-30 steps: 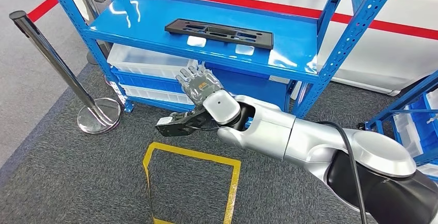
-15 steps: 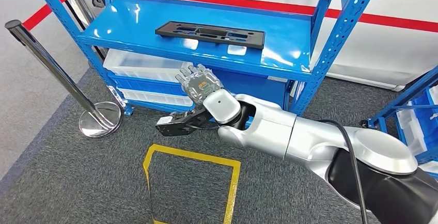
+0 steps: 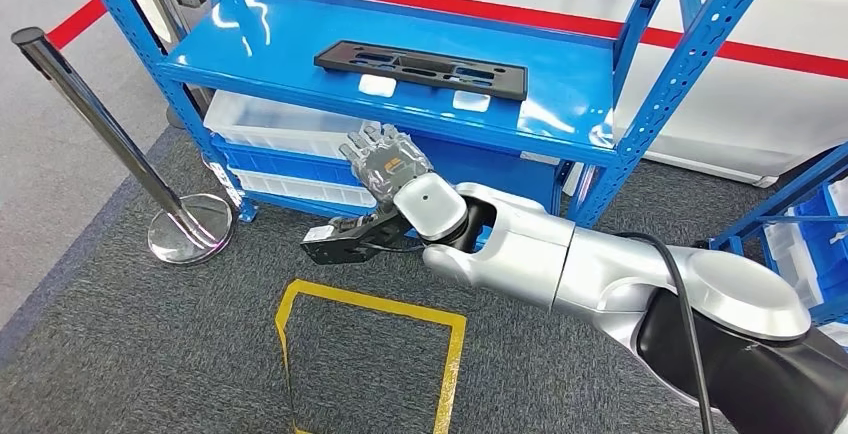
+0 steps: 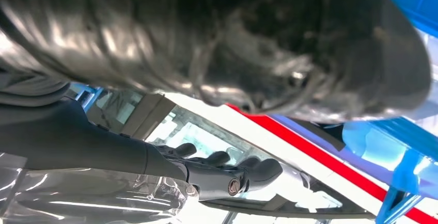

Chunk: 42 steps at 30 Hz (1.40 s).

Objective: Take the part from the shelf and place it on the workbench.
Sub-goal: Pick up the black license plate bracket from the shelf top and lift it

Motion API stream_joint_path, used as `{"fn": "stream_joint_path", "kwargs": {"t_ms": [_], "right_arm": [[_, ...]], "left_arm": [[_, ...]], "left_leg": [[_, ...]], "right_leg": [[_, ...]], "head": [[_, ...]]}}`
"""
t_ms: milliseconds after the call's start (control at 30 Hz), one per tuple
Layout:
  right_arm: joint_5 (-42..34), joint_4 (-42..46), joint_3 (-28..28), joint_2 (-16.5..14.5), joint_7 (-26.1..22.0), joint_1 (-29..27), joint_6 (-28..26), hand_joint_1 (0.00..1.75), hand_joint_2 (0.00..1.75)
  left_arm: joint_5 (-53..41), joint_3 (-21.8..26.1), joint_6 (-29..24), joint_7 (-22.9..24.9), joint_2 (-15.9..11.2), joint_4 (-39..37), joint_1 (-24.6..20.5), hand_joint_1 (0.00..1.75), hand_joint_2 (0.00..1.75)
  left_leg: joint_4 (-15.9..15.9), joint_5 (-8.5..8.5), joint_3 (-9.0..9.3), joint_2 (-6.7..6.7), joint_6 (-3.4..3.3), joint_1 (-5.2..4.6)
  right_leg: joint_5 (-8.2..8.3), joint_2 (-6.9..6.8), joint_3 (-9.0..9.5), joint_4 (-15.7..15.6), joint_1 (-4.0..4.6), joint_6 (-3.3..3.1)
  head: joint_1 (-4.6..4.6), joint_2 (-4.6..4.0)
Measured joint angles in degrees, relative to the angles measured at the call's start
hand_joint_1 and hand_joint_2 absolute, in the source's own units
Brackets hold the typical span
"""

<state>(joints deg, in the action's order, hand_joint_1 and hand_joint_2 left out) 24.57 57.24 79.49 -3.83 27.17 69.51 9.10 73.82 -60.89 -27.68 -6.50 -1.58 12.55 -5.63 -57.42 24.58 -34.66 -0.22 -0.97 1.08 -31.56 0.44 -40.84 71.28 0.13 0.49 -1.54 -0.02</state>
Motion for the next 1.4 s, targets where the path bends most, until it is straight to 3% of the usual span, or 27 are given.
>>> {"fn": "stream_joint_path", "kwargs": {"t_ms": [33,67,100,167,200,267,333,400,433,500,533,567,600,633,700,733,800,900,933,1000,1067,1100,1133,1200,1233,1267,1400], "right_arm": [[0.0,0.0,0.0,0.04,0.0,-0.12,0.03,0.0,0.0],[0.0,0.0,0.0,0.09,0.0,-0.22,0.05,0.0,0.0],[0.0,0.0,0.0,0.13,0.0,-0.28,0.07,0.0,0.0],[0.0,0.0,0.0,0.16,0.0,-0.25,0.11,0.0,0.0],[0.0,0.01,0.0,0.16,0.0,-0.17,0.15,0.0,0.0],[0.0,0.08,0.0,0.17,0.01,-0.05,0.25,0.0,0.0],[0.0,0.14,0.0,0.24,0.06,-0.01,0.34,0.0,0.0],[0.0,0.2,0.0,0.3,0.11,0.03,0.4,0.0,0.0],[0.0,0.23,0.0,0.29,0.13,0.04,0.41,0.0,0.0],[0.0,0.27,0.01,0.29,0.14,-0.05,0.49,0.0,0.0],[0.0,0.27,0.02,0.29,0.14,-0.16,0.53,0.0,0.0],[0.0,0.28,0.02,0.3,0.15,-0.28,0.56,0.0,0.0],[0.0,0.28,0.02,0.3,0.15,-0.35,0.56,0.0,0.0],[0.0,0.28,0.02,0.31,0.15,-0.38,0.56,0.0,0.0],[0.0,0.3,0.02,0.32,0.15,-0.3,0.57,0.0,0.0],[0.0,0.31,0.02,0.32,0.15,-0.22,0.59,0.0,0.0],[0.0,0.32,0.02,0.33,0.15,-0.15,0.63,0.0,0.0],[0.0,0.4,0.01,0.34,0.16,-0.03,0.6,0.0,0.0],[0.0,0.43,0.0,0.35,0.16,0.07,0.58,0.0,0.0],[0.0,0.44,0.01,0.43,0.17,0.09,0.57,0.0,0.0],[0.0,0.44,0.02,0.54,0.17,-0.13,0.6,0.0,0.0],[0.0,0.44,0.02,0.6,0.17,-0.22,0.6,0.0,0.0],[0.0,0.44,0.02,0.63,0.17,-0.25,0.61,0.0,0.0],[0.0,0.44,0.02,0.66,0.17,-0.17,0.6,0.0,0.0],[0.0,0.45,0.02,0.66,0.17,-0.07,0.6,0.0,0.0],[0.0,0.46,0.02,0.66,0.17,0.0,0.6,0.0,0.0],[0.01,0.5,0.02,0.79,0.18,0.03,0.6,0.0,0.0]], "left_arm": [[0.01,0.0,0.01,0.01,-0.02,0.0,-0.01,0.0,0.0],[0.02,0.0,0.03,0.01,-0.03,0.0,0.0,0.0,0.0],[0.02,-0.01,0.06,0.01,-0.05,0.0,0.01,0.0,0.0],[-0.02,-0.02,0.13,0.04,-0.02,0.0,0.07,0.0,0.0],[-0.06,-0.02,0.14,0.06,0.02,0.0,0.05,0.0,0.0],[-0.13,-0.03,0.1,0.08,0.09,0.0,-0.02,0.0,0.0],[-0.16,-0.04,0.04,0.1,0.09,0.0,-0.08,0.0,0.0],[-0.16,-0.05,-0.02,0.11,0.09,0.0,-0.02,0.0,0.0],[-0.18,-0.07,-0.03,0.11,0.09,0.0,-0.02,0.0,0.0],[-0.2,-0.14,-0.03,0.1,0.09,0.0,-0.07,0.0,0.0],[-0.2,-0.17,-0.03,0.11,0.09,0.0,-0.07,0.0,0.0],[-0.19,-0.19,-0.03,0.11,0.09,0.0,-0.01,0.0,0.0],[-0.19,-0.2,-0.03,0.11,0.09,0.0,0.07,0.0,0.0],[-0.18,-0.2,-0.04,0.13,0.09,0.0,0.14,0.0,0.0],[-0.18,-0.21,-0.08,0.13,0.07,0.0,0.16,0.0,0.0],[-0.18,-0.24,-0.12,0.13,0.05,0.0,0.07,0.0,0.0],[-0.19,-0.29,-0.21,0.11,0.05,0.0,-0.07,0.0,0.0],[-0.2,-0.33,-0.54,0.04,0.11,0.0,-0.05,0.0,0.0],[-0.2,-0.33,-0.71,0.02,0.14,0.0,-0.01,0.0,0.0],[-0.2,-0.33,-1.0,-0.02,0.16,0.0,0.0,0.0,0.0],[-0.21,-0.34,-1.07,-0.03,0.13,0.0,-0.03,0.0,0.0],[-0.21,-0.35,-1.08,-0.03,0.11,0.0,-0.03,0.0,0.0],[-0.22,-0.35,-1.08,-0.03,0.1,0.0,-0.02,0.0,0.0],[-0.22,-0.36,-1.08,-0.03,0.17,0.0,0.0,0.0,0.0],[-0.23,-0.37,-1.08,-0.04,0.22,0.0,-0.02,0.0,0.0],[-0.24,-0.37,-1.07,-0.05,0.27,0.0,-0.05,0.0,0.0],[-0.38,-0.39,-0.99,-0.15,0.25,0.0,-0.04,0.0,0.0]], "left_leg": [[-0.02,0.09,0.06,-0.02,-0.05,0.0],[-0.04,0.21,0.17,-0.06,-0.05,0.0],[-0.08,0.38,0.36,-0.12,0.02,0.0],[-0.15,0.83,0.88,-0.24,0.29,0.01],[-0.25,1.06,1.02,-0.28,0.52,-0.09],[-0.25,1.29,1.04,-0.31,1.04,-0.23],[-0.1,1.47,1.1,-0.24,1.65,-0.18],[-1.67,2.7,0.67,-0.12,2.21,-0.06],[-4.15,4.02,-0.43,-0.08,2.42,-0.03],[-11.98,7.19,-4.44,-0.05,2.69,0.01],[-15.27,7.98,-6.41,-0.05,2.78,0.02],[-16.74,7.7,-7.57,-0.05,2.81,0.02],[-15.84,6.26,-7.56,-0.05,2.77,0.01],[-12.81,3.93,-6.46,-0.04,2.66,0.01],[-4.99,0.03,-3.04,-0.01,2.31,-0.12],[-2.32,-0.7,-1.76,0.0,2.05,-0.26],[-0.71,-0.34,-0.84,-0.08,1.59,-0.54],[-0.14,-0.24,-0.39,-0.08,0.83,-0.1],[0.04,-0.23,-0.17,-0.04,0.57,0.06],[0.07,-0.07,0.01,0.02,0.18,0.06],[0.0,0.14,0.12,-0.03,0.0,0.03],[-0.06,0.29,0.25,-0.08,-0.02,0.02],[-0.11,0.47,0.45,-0.15,0.02,0.02],[-0.2,0.9,0.88,-0.25,0.27,-0.08],[-0.28,1.06,0.93,-0.29,0.49,-0.18],[-0.34,1.13,0.88,-0.31,0.72,-0.26],[-0.91,1.83,0.54,-0.19,1.75,-0.19]], "right_leg": [[-0.53,-0.03,-1.6,2.67,-0.15,0.11],[0.01,-0.07,-2.29,3.44,-0.28,0.15],[1.64,-0.12,-1.86,1.93,-0.35,0.1],[5.92,-0.16,1.39,-5.38,-0.32,-0.32],[7.19,-0.15,3.12,-8.9,-0.18,-0.59],[7.5,-0.07,4.73,-12.08,0.09,-1.07],[7.3,0.05,5.03,-12.56,0.09,-1.54],[7.27,0.09,5.58,-13.08,-0.14,-2.08],[7.23,0.07,5.89,-13.28,-0.26,-2.31],[6.97,0.0,6.21,-13.33,-0.17,-2.66],[6.81,0.01,6.34,-13.31,-0.1,-2.77],[6.63,0.04,6.52,-13.27,-0.04,-2.82],[6.41,0.11,6.76,-13.22,-0.02,-2.81],[6.13,0.19,7.09,-13.15,-0.02,-2.75],[5.48,0.28,7.7,-12.93,0.06,-2.41],[5.22,0.3,7.82,-12.83,0.14,-2.16],[5.0,0.26,7.84,-12.77,0.3,-1.69],[3.87,0.14,7.48,-11.57,0.38,-0.87],[2.65,0.1,6.47,-9.38,0.35,-0.55],[-0.41,0.03,2.68,-2.15,0.1,-0.12],[-1.4,0.01,-0.87,3.37,-0.14,0.03],[-0.34,0.01,-1.34,3.32,-0.22,0.0],[1.7,0.0,-0.68,1.06,-0.26,-0.11],[6.09,0.04,2.47,-6.5,-0.08,-0.61],[7.19,0.05,3.89,-9.7,0.05,-0.89],[7.52,0.08,4.74,-11.56,0.2,-1.11],[7.27,0.16,5.46,-12.97,0.01,-1.78]], "head": [[0.0,0.0],[0.0,0.0],[0.01,0.0],[0.01,0.0],[-0.01,0.0],[-0.05,0.0],[-0.05,0.0],[-0.16,0.0],[-0.23,0.0],[-0.37,0.0],[-0.35,0.0],[-0.36,0.0],[-0.37,0.0],[-0.36,0.0],[-0.36,0.0],[-0.37,0.0],[-0.36,0.0],[-0.3,0.01],[-0.25,0.01],[-0.16,0.0],[-0.15,0.0],[-0.16,0.0],[-0.15,0.0],[-0.16,0.0],[-0.15,0.0],[-0.2,0.0],[-0.25,0.0]]}}
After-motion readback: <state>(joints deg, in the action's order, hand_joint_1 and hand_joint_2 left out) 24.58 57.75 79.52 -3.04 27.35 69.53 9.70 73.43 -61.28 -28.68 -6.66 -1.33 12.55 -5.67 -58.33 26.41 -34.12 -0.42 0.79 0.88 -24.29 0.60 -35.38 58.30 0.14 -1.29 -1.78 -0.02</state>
